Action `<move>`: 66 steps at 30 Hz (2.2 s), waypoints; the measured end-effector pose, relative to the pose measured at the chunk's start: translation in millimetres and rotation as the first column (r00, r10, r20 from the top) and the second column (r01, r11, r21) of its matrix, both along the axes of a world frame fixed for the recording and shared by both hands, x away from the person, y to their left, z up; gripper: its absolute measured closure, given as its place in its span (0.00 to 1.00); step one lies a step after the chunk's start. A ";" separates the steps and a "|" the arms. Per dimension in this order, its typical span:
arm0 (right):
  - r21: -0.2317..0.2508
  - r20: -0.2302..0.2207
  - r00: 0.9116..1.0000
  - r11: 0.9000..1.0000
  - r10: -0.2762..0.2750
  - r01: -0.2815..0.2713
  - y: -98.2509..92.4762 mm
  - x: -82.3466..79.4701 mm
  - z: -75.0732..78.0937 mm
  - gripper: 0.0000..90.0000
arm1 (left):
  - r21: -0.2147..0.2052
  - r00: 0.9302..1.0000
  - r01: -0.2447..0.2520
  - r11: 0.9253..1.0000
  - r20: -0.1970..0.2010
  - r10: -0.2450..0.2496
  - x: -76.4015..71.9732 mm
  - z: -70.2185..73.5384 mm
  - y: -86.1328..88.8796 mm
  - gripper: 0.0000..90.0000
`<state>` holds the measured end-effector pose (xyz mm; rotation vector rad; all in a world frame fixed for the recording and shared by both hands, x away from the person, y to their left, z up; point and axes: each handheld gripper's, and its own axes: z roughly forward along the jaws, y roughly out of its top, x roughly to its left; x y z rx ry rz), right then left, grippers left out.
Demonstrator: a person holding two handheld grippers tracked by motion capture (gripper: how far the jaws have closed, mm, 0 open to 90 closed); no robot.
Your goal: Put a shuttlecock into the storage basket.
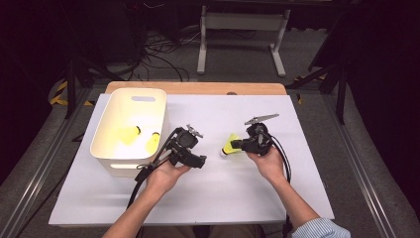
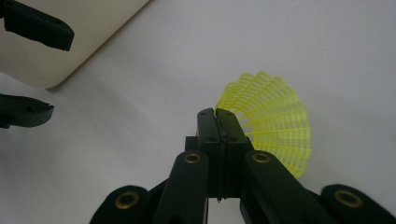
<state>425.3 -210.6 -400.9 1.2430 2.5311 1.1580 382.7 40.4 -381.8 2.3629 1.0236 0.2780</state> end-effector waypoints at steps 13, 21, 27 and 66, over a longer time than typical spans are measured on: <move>0.041 -0.009 0.999 0.998 0.046 -0.045 5.5 -7.0 4.6 1.00 | -0.012 1.000 0.027 1.000 -0.009 -0.028 1.4 0.9 1.4 0.29; 0.073 -0.014 0.997 0.995 0.075 -0.074 9.1 -11.5 7.7 1.00 | -0.012 0.998 0.062 0.998 -0.016 -0.062 1.7 -0.7 -0.8 0.28; 0.081 -0.013 0.995 0.992 0.099 -0.097 14.2 -15.3 10.2 1.00 | -0.011 0.997 0.077 0.997 -0.025 -0.077 3.3 -3.4 -3.6 0.28; 0.178 -0.002 0.978 0.962 0.210 -0.207 40.8 -30.2 24.1 1.00 | -0.002 0.984 0.162 0.987 -0.067 -0.162 3.3 -16.5 -18.2 0.48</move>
